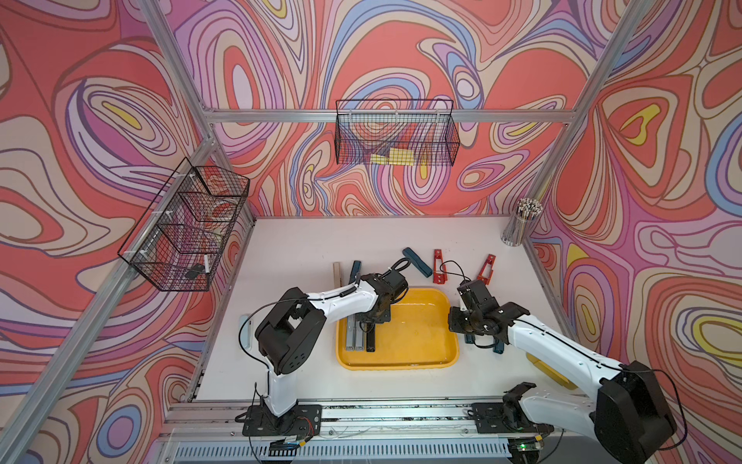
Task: Put the pruning pliers into the storage box
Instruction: Place the pruning pliers in the storage box.
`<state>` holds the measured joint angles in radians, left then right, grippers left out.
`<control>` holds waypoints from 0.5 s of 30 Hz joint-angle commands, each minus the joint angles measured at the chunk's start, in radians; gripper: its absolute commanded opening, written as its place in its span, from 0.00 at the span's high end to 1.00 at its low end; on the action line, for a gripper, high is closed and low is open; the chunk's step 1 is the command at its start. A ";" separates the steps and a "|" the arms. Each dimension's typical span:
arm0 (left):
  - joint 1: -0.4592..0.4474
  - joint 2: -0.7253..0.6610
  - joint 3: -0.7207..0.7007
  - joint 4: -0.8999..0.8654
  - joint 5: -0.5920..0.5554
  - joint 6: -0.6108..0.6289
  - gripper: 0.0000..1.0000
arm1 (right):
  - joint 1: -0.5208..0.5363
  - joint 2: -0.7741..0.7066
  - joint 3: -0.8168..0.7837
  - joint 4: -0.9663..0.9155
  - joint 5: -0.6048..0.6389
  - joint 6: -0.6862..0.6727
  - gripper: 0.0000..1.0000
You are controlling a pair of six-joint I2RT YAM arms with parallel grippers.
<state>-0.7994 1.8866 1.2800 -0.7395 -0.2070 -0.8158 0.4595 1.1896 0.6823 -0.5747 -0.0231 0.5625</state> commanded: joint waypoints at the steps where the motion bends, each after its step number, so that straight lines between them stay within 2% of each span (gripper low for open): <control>1: -0.008 0.018 0.002 -0.027 -0.023 -0.008 0.70 | 0.005 -0.005 0.009 0.018 -0.017 -0.005 0.83; 15: -0.009 0.023 0.016 -0.046 -0.041 -0.005 0.62 | 0.004 -0.013 0.004 0.020 -0.020 -0.006 0.83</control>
<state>-0.7994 1.8877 1.2800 -0.7437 -0.2188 -0.8154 0.4595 1.1893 0.6823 -0.5747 -0.0269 0.5621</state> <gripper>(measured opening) 0.371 0.167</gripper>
